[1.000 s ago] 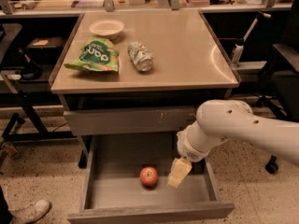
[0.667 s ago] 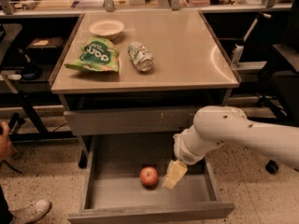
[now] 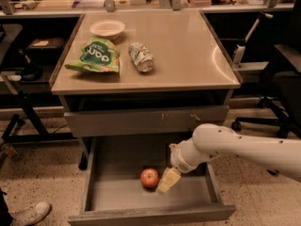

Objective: Pick apple from middle drawer and place on counter

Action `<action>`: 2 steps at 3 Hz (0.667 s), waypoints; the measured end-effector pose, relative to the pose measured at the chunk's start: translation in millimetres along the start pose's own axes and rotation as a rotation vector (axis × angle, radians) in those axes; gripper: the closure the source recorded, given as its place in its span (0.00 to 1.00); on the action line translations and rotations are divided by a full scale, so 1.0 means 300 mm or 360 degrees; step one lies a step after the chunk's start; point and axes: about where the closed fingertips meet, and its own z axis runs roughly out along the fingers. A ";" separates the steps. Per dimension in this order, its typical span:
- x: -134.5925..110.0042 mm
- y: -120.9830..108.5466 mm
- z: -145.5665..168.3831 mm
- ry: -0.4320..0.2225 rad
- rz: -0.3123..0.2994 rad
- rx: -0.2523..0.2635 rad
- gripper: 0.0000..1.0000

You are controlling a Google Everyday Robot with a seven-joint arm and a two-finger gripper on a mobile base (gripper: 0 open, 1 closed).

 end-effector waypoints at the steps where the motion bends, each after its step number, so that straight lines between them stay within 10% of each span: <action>1: 0.000 0.000 0.000 0.0000 0.0000 0.0000 0.00; 2: 0.006 -0.009 0.083 -0.0041 -0.0017 -0.0017 0.00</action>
Offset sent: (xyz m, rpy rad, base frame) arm 0.0163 0.0286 -0.0651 0.0752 -0.0189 0.0357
